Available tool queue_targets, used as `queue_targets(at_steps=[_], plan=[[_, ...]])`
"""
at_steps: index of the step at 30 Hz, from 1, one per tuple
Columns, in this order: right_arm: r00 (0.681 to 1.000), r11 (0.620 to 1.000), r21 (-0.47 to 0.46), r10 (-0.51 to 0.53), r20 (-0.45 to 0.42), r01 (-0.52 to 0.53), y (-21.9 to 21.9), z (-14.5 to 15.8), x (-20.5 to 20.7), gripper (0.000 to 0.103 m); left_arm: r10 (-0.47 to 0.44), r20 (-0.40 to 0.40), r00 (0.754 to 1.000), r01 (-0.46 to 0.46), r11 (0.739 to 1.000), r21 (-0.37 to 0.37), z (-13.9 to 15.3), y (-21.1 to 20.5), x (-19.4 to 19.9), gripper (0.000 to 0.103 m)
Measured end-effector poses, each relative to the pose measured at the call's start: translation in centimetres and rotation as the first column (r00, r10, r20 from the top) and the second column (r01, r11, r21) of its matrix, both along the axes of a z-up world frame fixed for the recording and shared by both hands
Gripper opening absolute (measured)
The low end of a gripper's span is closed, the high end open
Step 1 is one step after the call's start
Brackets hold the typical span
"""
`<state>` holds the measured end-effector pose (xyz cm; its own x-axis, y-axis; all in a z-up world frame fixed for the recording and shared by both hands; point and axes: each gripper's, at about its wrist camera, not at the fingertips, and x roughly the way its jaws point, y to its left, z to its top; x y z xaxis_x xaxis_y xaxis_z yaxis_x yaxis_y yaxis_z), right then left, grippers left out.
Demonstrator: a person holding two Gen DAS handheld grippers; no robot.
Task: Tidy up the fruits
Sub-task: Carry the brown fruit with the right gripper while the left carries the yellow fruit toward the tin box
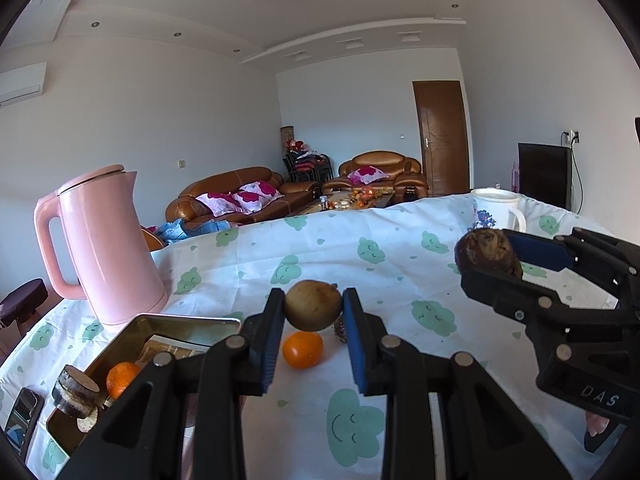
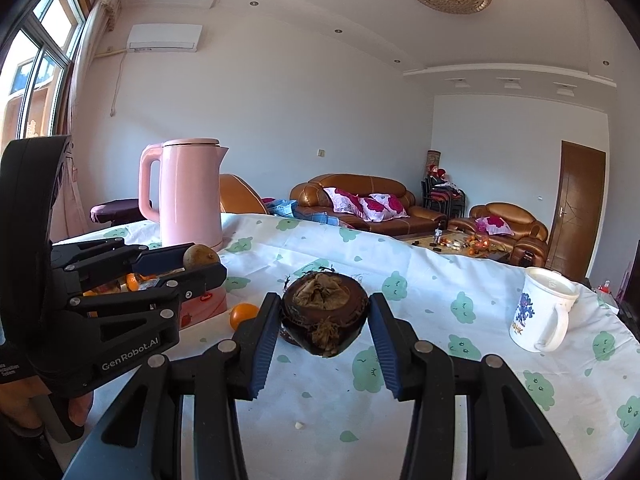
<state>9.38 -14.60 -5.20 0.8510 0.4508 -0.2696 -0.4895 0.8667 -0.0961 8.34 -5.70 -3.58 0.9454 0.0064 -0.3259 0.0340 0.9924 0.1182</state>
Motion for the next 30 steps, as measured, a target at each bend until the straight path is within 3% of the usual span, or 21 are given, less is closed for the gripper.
queue_targets(at_steps=[30], plan=[[0.986, 0.986, -0.048, 0.160, -0.037, -0.161, 7.0, -0.1, -0.9, 0.047, 0.113, -0.033, 0.993, -0.113, 0.994, -0.010, 0.2, 6.7, -2.7, 0.031]])
